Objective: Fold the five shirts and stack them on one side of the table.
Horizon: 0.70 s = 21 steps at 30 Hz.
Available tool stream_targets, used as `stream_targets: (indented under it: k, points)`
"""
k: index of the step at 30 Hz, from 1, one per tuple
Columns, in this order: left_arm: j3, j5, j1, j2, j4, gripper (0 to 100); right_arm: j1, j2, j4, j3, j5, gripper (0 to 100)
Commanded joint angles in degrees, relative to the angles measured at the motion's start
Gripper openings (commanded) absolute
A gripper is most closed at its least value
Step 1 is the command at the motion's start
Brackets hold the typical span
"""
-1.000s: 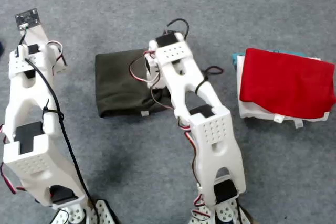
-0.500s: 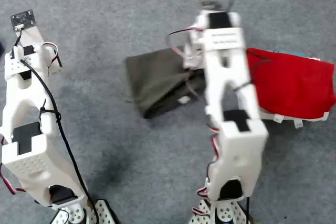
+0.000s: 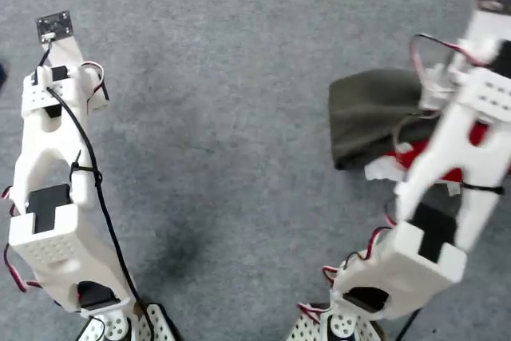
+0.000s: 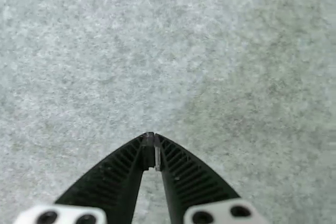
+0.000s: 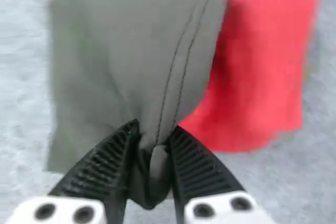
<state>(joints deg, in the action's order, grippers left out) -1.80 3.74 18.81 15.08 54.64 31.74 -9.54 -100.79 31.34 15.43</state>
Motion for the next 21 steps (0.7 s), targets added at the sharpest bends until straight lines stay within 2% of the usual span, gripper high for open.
stream_targets:
  k: [1, 7, 16, 18, 21]
  points:
    - [0.48, -0.09, -1.10, -3.25, 0.18, 3, 5.71, 0.84, 0.00, 2.77, 2.46, 1.4]
    - [2.33, -0.09, -1.10, -3.25, 3.78, 3, 9.76, -5.32, 0.09, 6.90, 5.89, 1.5]
    - [7.96, -0.44, 1.54, -3.25, 9.41, 3, 10.46, -11.21, -0.26, 12.26, 11.96, 2.3]
    - [9.36, -0.53, 3.38, -3.25, 10.46, 3, 10.46, -11.12, -0.35, 11.47, 11.78, 9.3]
    - [12.97, -2.02, 8.31, -2.99, 12.92, 6, 10.55, -10.07, -0.35, 11.91, 9.23, 28.7]
